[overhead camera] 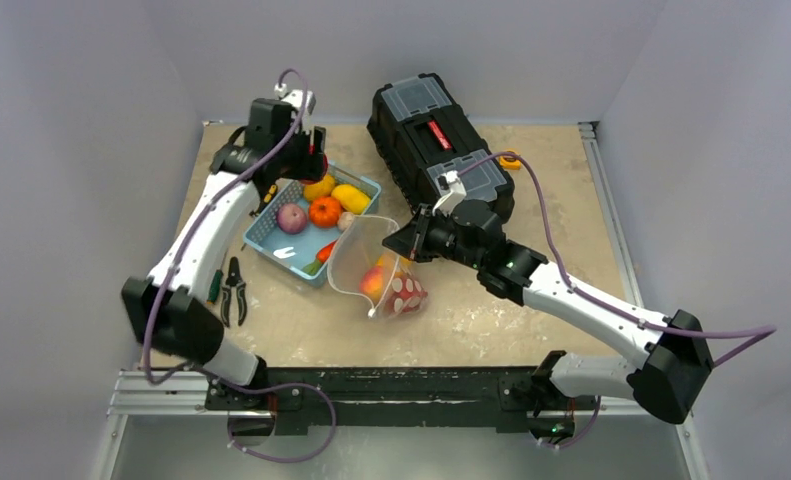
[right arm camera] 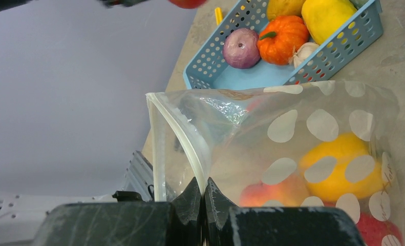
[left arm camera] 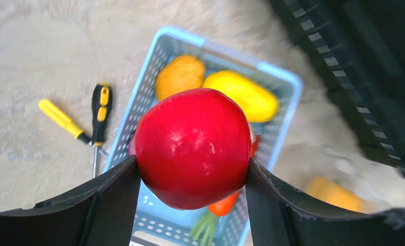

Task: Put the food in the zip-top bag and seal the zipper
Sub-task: Pick up the fake fruit from the bin, then place the fake fruit in the zipper food storage bag.

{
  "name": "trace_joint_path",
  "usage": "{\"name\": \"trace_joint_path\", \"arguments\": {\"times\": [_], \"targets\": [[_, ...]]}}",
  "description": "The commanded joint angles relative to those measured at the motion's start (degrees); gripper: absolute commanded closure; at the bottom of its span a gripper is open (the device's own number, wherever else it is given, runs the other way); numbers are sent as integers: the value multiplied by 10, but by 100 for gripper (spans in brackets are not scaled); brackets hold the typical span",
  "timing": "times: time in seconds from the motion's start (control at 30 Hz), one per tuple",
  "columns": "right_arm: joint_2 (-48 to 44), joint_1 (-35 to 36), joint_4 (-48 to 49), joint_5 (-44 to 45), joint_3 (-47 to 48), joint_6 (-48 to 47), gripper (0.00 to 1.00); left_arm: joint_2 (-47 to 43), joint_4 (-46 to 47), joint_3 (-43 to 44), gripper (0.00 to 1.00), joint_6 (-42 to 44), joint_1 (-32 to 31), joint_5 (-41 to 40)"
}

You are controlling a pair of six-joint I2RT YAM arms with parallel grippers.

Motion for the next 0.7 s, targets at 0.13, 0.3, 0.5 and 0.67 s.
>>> {"name": "trace_joint_path", "arguments": {"times": [0.13,0.3,0.5,0.67], "targets": [[-31,1,31,25,-4,2,100,-261,211,-137,72,8,-3,304],[-32,1,49,21,-7,20,100,-339,227,-160,66,76,-51,443],[-37,1,52,22,-7,22,100,-369,131,-175,65,197,-157,382],[-43,1,51,27,-3,21,100,-373,85,-178,66,253,-191,378]]}}
